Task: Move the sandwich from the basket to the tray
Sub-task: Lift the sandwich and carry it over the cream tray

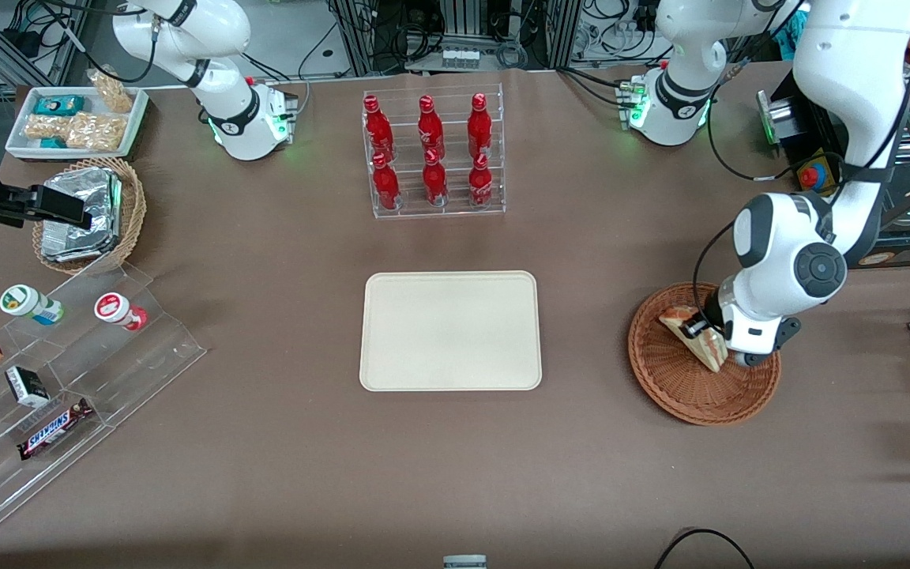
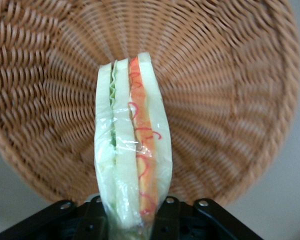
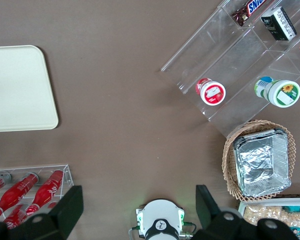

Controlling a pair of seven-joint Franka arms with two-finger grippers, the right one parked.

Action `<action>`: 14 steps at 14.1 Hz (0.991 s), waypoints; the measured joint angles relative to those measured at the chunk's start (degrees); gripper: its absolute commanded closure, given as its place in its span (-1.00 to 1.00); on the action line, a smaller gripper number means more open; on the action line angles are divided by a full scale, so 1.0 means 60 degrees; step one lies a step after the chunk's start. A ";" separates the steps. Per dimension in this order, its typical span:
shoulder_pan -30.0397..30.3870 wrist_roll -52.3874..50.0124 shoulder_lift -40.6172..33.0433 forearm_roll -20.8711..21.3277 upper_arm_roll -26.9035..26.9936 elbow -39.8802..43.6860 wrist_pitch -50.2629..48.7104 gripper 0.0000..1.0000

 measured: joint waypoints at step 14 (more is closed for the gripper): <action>-0.6556 -0.1954 0.3855 0.0874 -0.0114 0.5612 -0.1003 0.60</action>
